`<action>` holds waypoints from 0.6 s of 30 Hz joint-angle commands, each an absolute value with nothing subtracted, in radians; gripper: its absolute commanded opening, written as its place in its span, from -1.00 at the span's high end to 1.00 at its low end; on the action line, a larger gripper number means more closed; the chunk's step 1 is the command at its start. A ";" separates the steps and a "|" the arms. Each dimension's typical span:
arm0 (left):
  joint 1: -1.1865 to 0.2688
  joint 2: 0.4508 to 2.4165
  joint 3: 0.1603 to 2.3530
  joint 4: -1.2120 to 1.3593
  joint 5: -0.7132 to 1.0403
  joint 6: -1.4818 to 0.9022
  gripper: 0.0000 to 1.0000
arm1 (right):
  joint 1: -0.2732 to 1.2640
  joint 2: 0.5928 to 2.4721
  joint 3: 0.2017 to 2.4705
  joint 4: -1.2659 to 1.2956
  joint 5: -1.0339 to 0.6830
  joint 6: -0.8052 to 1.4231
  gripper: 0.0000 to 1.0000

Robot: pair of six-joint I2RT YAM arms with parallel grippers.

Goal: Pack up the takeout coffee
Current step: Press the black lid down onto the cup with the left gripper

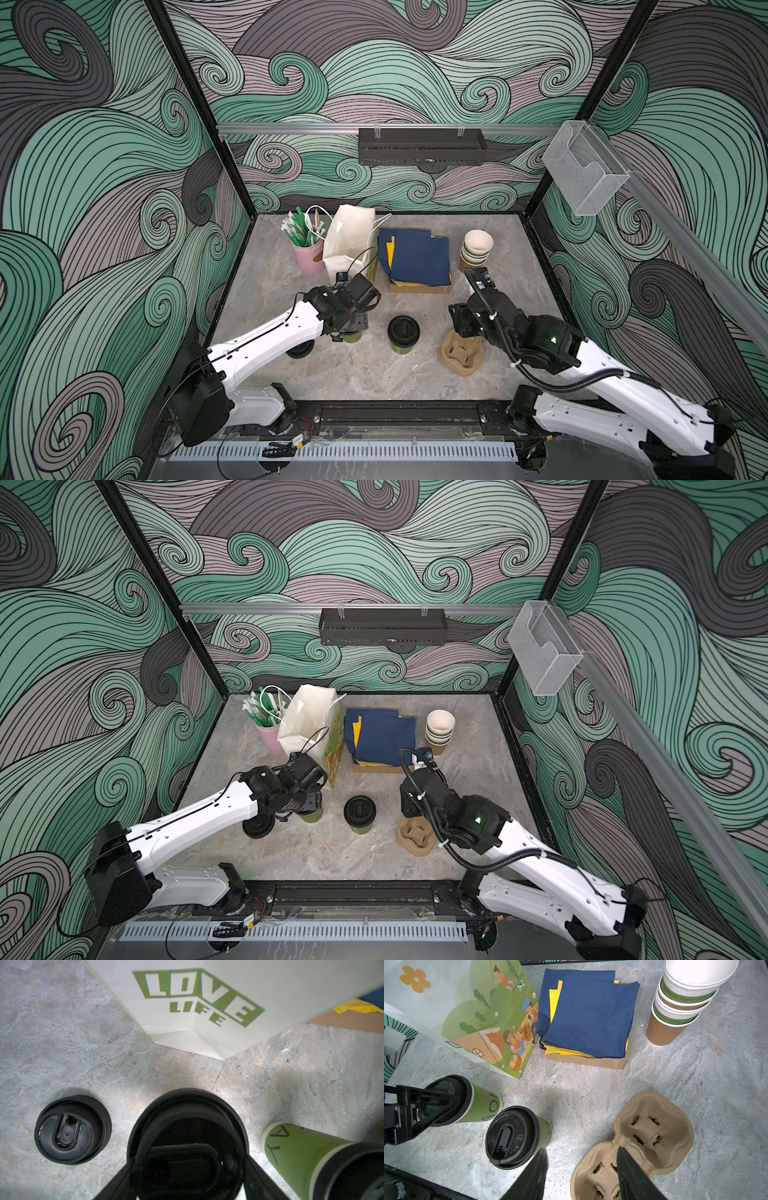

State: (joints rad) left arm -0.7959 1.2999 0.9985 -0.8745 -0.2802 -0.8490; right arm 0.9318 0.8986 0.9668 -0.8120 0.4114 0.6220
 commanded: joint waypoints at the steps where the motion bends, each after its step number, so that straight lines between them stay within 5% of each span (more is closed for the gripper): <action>1: -0.790 1.315 0.989 -0.922 -0.253 -0.856 -0.42 | 0.925 0.892 0.957 -0.824 0.417 0.634 -0.11; 18: -0.792 1.327 0.948 -0.884 -0.163 -0.867 -0.42 | 0.920 0.891 0.957 -0.822 0.410 0.635 -0.11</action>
